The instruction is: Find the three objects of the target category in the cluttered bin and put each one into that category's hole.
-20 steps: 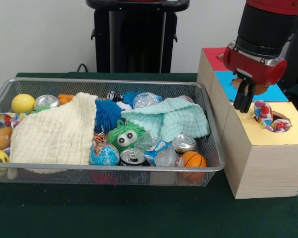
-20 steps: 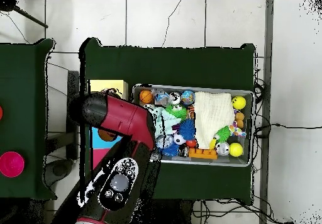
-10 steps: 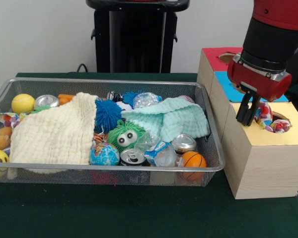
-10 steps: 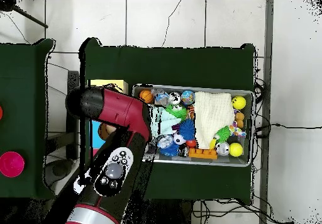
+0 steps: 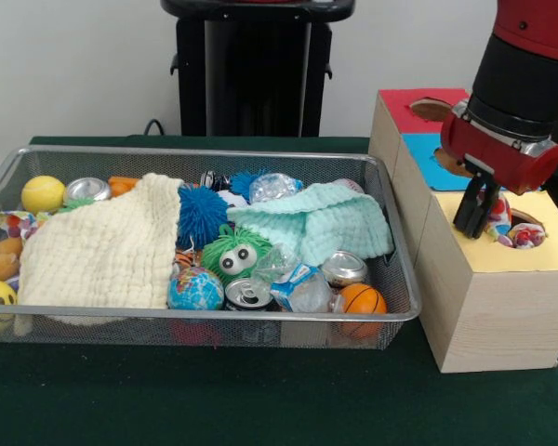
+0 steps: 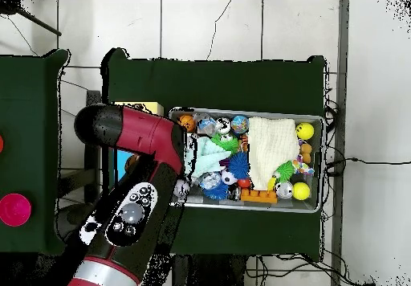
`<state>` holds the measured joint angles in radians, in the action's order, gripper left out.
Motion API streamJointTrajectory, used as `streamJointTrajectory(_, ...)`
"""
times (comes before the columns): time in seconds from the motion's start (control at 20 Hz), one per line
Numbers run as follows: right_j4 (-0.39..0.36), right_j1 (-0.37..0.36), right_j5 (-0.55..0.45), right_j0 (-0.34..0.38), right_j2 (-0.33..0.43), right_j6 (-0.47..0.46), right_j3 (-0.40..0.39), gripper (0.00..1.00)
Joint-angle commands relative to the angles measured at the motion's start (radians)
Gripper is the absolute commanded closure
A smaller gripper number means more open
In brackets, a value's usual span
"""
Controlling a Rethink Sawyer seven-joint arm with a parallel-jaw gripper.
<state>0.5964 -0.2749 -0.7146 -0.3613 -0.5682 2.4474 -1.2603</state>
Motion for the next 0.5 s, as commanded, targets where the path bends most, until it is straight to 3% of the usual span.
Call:
streamJointTrajectory(0.05,0.041,0.063,-0.151,-0.024,0.074,0.365,0.054,1.0)
streamJointTrajectory(0.25,0.023,0.009,-0.197,-0.027,0.073,0.364,0.032,1.0)
streamJointTrajectory(0.5,0.011,-0.057,-0.168,-0.015,0.094,0.305,-0.048,1.0)
